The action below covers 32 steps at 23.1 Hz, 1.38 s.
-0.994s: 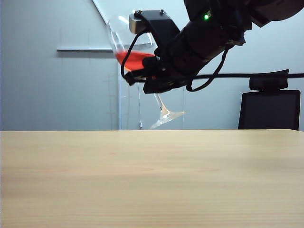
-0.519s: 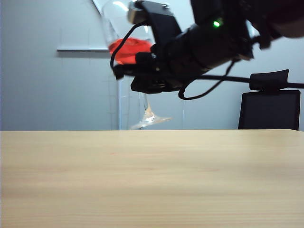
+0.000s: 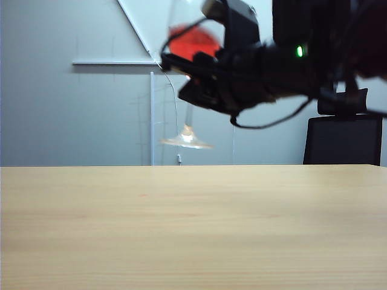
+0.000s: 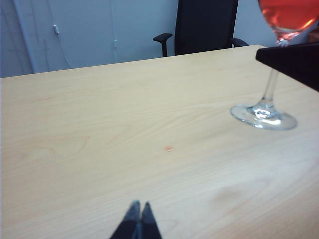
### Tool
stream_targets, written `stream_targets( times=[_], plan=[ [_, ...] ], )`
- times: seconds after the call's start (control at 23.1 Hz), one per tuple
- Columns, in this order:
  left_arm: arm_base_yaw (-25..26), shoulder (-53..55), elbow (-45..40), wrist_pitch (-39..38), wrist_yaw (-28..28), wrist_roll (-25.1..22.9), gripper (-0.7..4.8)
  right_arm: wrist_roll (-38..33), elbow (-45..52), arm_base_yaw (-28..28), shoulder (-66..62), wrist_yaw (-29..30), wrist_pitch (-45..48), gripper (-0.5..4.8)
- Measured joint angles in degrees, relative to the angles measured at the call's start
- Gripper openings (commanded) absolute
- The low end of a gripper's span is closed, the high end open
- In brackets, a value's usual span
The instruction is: Gently pick up the goblet, rotate it counterclockwise for two full turns (viewing from above), and then place it back on the table.
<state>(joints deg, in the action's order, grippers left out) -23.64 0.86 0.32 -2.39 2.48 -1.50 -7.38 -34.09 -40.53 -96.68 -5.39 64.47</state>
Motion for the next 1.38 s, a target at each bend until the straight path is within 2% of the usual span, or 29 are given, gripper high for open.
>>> stream_targets(
  times=[0.09, 0.22, 0.56, 1.38],
  plan=[
    [0.0, 0.0, 0.0, 0.0, 0.0, 0.0, -0.05, -2.2, -0.5, 2.7, -4.3, 0.5, 3.7, -0.05],
    [0.0, 0.0, 0.0, 0.0, 0.0, 0.0, -0.05, -2.4, -2.2, 4.4, -7.9, 0.3, 3.8, -0.05],
    [0.0, 0.0, 0.0, 0.0, 0.0, 0.0, -0.05, 3.4, -9.6, 4.9, -18.4, 3.0, 4.6, -0.05],
    [0.0, 0.0, 0.0, 0.0, 0.0, 0.0, -0.05, 10.7, -13.3, 5.0, -22.3, 3.7, 4.1, -0.05]
  ],
)
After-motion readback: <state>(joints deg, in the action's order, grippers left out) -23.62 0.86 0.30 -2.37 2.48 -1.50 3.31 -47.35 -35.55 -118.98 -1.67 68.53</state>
